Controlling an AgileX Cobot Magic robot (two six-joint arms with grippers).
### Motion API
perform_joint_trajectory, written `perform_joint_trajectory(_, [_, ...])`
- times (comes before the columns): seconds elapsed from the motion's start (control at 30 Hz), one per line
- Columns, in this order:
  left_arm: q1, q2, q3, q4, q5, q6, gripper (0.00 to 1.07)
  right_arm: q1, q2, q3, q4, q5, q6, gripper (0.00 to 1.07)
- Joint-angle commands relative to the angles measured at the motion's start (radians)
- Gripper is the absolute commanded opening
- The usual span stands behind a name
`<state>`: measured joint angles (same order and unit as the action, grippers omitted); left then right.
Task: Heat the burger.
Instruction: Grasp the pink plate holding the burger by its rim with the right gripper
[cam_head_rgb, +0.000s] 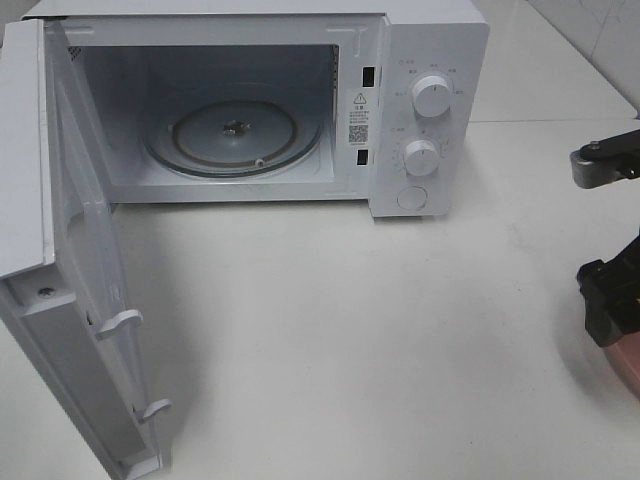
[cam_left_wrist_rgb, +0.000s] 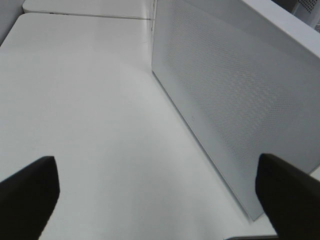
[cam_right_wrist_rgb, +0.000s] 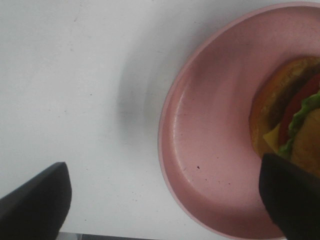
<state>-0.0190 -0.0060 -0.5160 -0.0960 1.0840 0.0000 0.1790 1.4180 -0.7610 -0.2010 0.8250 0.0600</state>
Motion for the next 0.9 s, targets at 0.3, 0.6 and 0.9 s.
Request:
perform_joint_trajectory(0.3, [0.002, -0.015, 0.0, -0.009, -0.014, 0.0, 1.0, -0.062, 0.114, -0.003, 0.012, -0.073, 0.032, 0.98])
perform_joint_trajectory(0.6, [0.002, -0.015, 0.0, -0.009, -0.014, 0.0, 1.0, -0.062, 0.227, -0.003, 0.015, -0.149, 0.054, 0.95])
perform_joint_trajectory(0.9, [0.002, -0.015, 0.0, -0.009, -0.014, 0.0, 1.0, -0.109, 0.294, -0.002, 0.014, -0.2, 0.064, 0.93])
